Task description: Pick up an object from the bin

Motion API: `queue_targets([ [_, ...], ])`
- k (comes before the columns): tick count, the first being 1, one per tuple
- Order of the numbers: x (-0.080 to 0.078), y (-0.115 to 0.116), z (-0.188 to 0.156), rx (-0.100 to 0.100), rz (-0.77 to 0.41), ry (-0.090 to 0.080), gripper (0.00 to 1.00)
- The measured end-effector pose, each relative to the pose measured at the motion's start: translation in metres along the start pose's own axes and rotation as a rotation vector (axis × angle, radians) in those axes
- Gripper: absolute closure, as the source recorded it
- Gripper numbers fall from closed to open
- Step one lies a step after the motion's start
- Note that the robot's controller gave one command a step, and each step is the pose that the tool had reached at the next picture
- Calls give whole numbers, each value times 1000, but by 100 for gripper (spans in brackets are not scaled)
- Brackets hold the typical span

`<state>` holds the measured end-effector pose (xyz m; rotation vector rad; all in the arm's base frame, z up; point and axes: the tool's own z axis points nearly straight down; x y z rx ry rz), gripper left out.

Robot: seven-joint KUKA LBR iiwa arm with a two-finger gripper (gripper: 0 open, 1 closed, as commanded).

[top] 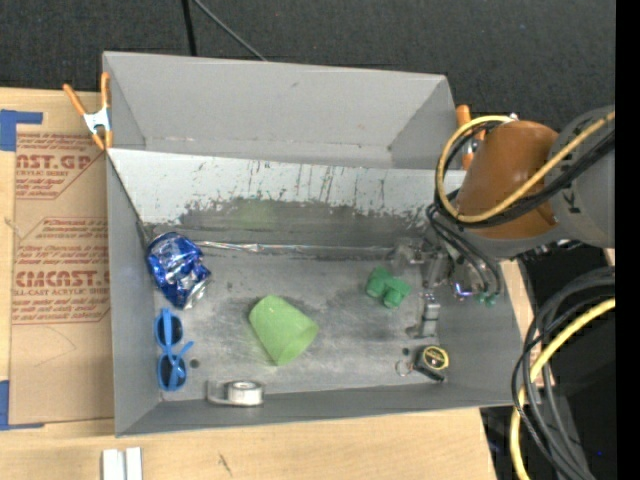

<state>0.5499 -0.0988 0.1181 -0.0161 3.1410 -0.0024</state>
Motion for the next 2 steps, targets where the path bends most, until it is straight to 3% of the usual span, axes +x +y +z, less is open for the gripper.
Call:
queue_targets([
  [1,-23,10,48,-2,117,-7,0],
  [2,-24,10,46,-2,117,-7,100],
])
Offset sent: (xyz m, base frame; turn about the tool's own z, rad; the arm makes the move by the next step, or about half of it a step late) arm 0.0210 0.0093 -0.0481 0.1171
